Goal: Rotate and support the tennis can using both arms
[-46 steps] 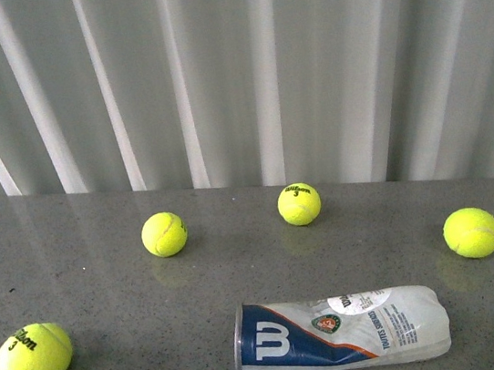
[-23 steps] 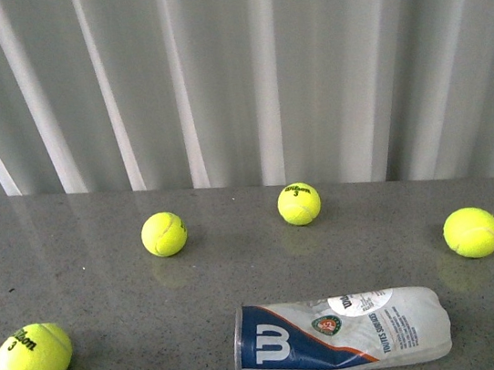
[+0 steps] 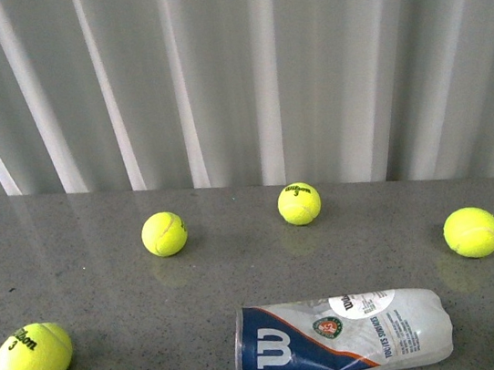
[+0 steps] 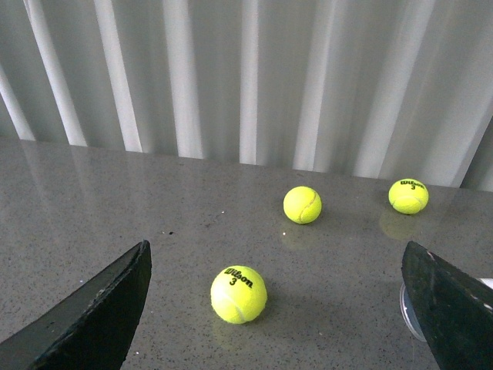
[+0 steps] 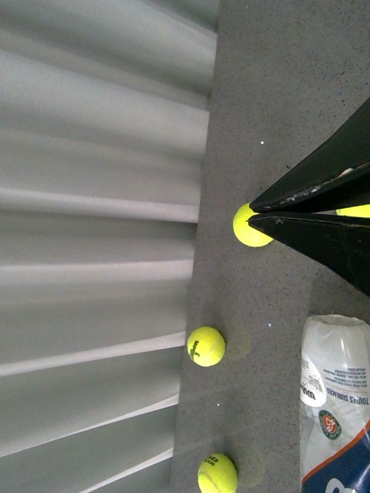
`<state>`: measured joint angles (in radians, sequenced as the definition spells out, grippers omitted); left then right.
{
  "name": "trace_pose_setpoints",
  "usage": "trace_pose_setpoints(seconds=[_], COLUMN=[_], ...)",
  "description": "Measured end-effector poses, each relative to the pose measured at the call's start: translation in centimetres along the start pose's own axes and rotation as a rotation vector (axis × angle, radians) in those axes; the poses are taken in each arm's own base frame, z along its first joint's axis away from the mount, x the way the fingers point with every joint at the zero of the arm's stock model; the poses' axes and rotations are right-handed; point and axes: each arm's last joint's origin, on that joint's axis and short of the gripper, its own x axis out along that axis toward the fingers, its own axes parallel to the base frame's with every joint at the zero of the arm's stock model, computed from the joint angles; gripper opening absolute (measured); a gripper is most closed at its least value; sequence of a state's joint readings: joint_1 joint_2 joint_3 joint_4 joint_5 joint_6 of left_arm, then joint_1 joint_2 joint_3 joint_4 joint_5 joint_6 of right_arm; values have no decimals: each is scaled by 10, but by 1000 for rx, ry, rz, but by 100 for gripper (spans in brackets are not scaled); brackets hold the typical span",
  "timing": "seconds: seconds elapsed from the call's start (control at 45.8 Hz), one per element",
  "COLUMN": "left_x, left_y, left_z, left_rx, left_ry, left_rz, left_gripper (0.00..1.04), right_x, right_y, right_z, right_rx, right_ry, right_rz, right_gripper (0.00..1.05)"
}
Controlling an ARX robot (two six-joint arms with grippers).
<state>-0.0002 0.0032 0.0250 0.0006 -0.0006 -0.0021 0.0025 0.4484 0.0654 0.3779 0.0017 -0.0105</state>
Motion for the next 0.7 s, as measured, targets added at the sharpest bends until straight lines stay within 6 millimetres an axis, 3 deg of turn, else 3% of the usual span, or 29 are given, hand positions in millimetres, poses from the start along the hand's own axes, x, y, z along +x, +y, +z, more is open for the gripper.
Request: trace_pose_setpoints(seconds=[0.371, 0.699], left_x=[0, 0], left_y=[0, 0], left_z=[0, 0], left_rx=[0, 0], left_ry=[0, 0], left_rz=[0, 0], left_gripper=[98, 98], right_x=[-11, -17], right_y=[0, 0], right_z=[-14, -14], right_rx=[0, 0], right_ry=[-8, -12], right_rz=[0, 0], right_gripper=[3, 3])
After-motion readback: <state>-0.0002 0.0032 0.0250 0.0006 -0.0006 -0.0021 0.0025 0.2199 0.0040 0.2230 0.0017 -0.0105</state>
